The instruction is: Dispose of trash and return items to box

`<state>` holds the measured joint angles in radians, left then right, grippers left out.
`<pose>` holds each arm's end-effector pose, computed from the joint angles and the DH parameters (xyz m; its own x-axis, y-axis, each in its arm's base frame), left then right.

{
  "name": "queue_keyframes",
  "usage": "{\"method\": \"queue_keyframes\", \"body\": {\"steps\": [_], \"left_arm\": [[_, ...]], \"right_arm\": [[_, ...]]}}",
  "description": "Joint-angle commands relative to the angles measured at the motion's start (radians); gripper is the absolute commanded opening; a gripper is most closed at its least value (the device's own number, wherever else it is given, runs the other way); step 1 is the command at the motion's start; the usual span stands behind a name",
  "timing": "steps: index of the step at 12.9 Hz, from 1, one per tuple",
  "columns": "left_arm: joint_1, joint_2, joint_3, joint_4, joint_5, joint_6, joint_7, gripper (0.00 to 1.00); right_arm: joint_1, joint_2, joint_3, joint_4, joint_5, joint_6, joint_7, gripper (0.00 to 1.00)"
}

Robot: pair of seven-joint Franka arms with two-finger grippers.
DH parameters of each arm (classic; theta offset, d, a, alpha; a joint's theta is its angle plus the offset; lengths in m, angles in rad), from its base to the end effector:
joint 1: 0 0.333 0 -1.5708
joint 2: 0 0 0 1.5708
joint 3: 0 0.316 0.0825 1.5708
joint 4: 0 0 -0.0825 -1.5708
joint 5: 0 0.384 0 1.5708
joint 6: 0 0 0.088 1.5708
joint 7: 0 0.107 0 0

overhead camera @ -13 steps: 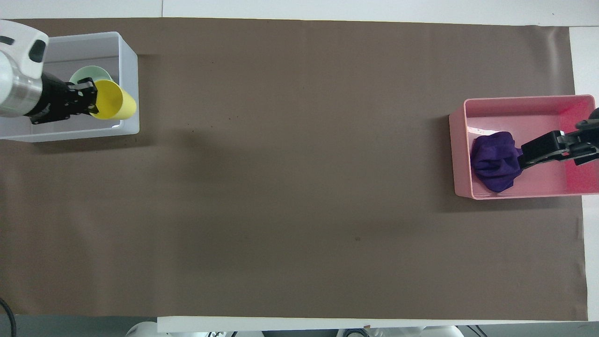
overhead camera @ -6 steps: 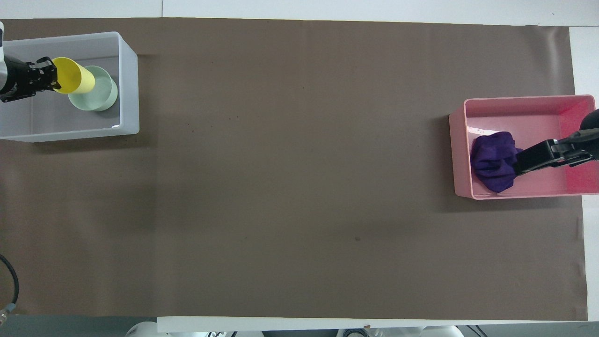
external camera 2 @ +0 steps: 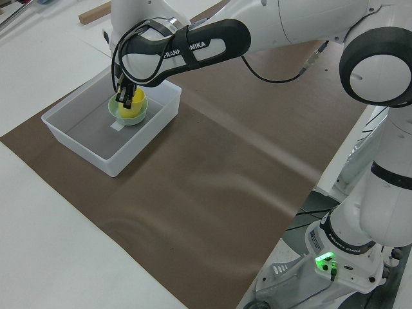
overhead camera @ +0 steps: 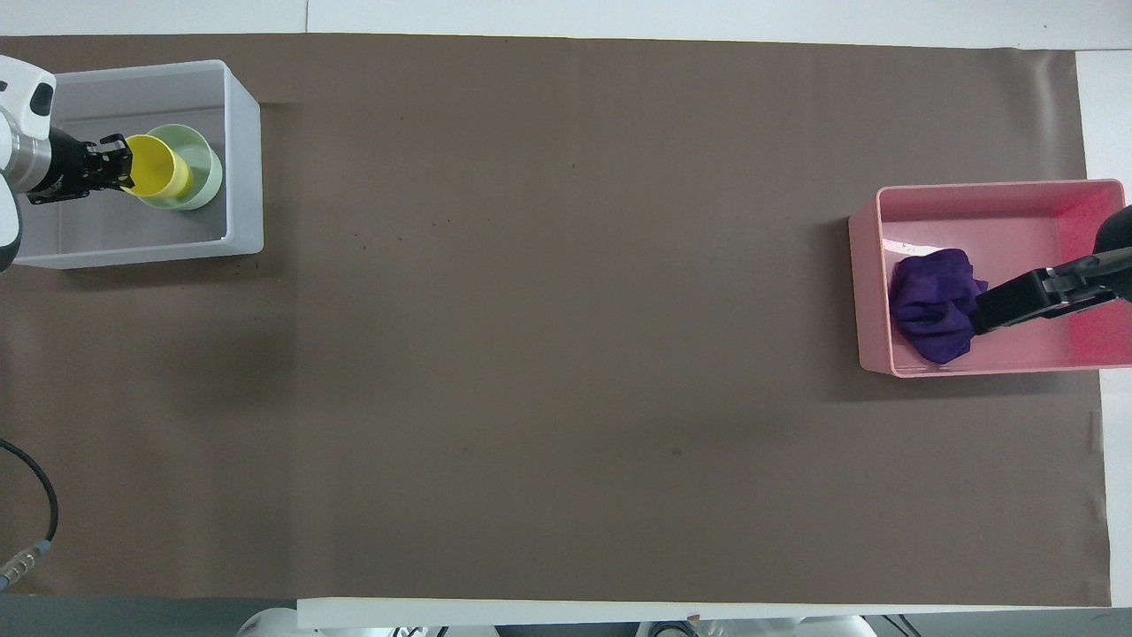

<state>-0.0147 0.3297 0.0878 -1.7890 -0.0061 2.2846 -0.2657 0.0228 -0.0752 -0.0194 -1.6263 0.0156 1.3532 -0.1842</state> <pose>0.6541 0.0432 0.3854 0.9305 0.3262 0.1666 0.3273 -0.9447 0.0213 0.5061 0.0033 0.6221 0.9632 0.1901 -0.1901 0.1833 -0.9816 -0.0528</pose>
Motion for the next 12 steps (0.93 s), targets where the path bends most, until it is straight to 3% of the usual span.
{"method": "queue_keyframes", "body": {"steps": [1,6,10,12], "left_arm": [[0.002,-0.047,-0.01,0.01,0.015,-0.086,0.026,1.0],[-0.053,-0.225,-0.022,-0.012,0.014,-0.375,0.033,1.0],[-0.129,-0.453,-0.022,-0.173,0.014,-0.458,0.098,1.0],[-0.117,-0.472,-0.014,-0.111,0.014,-0.543,0.263,1.0]], "right_arm": [[-0.004,-0.015,0.003,-0.023,0.006,0.018,-0.015,1.0],[-0.015,-0.015,0.001,-0.023,0.007,0.014,-0.015,1.0],[-0.015,-0.015,-0.001,-0.023,0.007,0.009,-0.015,1.0],[-0.014,-0.015,0.001,-0.023,0.006,0.009,-0.015,1.0]]}}
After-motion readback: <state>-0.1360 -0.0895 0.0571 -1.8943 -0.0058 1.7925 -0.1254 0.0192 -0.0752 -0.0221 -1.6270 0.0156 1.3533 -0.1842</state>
